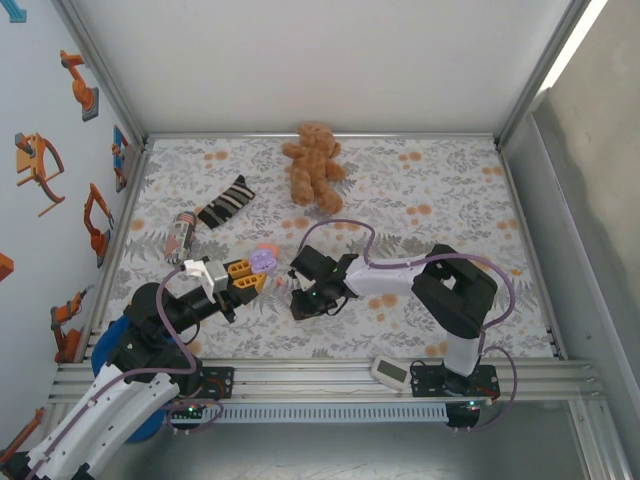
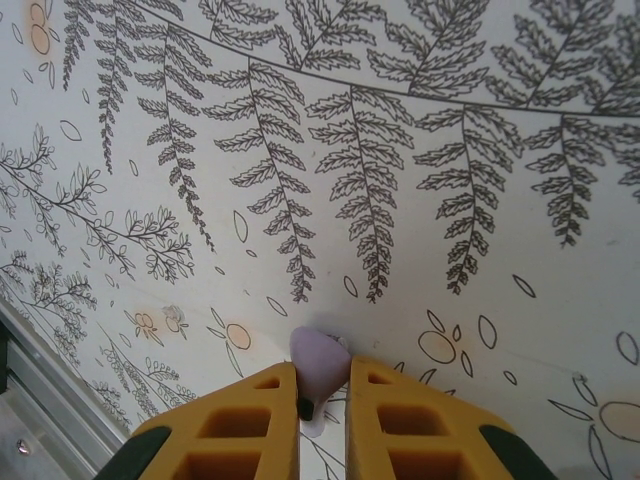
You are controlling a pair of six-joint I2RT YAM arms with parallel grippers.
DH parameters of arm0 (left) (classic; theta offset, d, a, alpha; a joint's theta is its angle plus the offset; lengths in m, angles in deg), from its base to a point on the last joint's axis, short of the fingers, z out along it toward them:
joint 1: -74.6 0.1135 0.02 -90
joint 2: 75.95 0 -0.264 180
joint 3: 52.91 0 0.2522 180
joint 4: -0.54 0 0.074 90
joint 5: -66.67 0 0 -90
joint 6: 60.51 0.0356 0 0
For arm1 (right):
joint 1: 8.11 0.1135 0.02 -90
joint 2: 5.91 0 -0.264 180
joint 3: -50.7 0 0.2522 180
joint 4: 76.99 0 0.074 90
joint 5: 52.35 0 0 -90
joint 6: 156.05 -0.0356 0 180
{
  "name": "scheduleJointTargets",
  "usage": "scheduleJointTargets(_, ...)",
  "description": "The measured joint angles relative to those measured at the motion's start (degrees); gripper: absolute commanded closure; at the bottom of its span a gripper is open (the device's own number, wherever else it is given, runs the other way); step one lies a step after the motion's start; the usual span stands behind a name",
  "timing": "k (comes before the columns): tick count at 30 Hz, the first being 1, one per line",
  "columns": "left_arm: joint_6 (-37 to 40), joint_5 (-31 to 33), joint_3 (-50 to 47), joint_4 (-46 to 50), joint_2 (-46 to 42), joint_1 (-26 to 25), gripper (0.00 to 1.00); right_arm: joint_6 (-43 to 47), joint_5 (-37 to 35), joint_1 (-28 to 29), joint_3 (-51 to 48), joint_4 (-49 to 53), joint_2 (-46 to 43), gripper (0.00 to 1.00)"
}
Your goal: Insert the wireless bluetooth earbuds into the charging case
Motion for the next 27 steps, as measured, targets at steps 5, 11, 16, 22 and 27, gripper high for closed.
scheduleJointTargets(5, 0.0, 0.0, 0.0, 0.0, 0.0, 0.0, 1.0, 1.01, -0.5, 0.0, 0.0, 0.63, -0.52, 0.85)
scheduleJointTargets(11, -0.04, 0.02, -0.02, -0.02, 0.0, -0.04, 1.0, 2.73, -1.95, 0.0, -0.02, 0.83, -4.31, 0.85)
scheduleJointTargets(16, -0.15, 0.02, -0.13, -0.07, 0.0, -0.22, 1.0, 4.72, -3.45, -0.02, -0.11, 0.85, -9.94, 0.85)
scheduleJointTargets(22, -0.87, 0.02, -0.92, -1.07, 0.63, -0.22, 1.0, 7.41, -5.99, -0.31, -0.13, 1.95, -16.83, 0.85)
scheduleJointTargets(27, -1.6, 0.13, -1.77, -2.82, 1.92, -0.22, 1.0, 9.55, -9.14, -0.79, -0.13, 3.48, -23.85, 0.85)
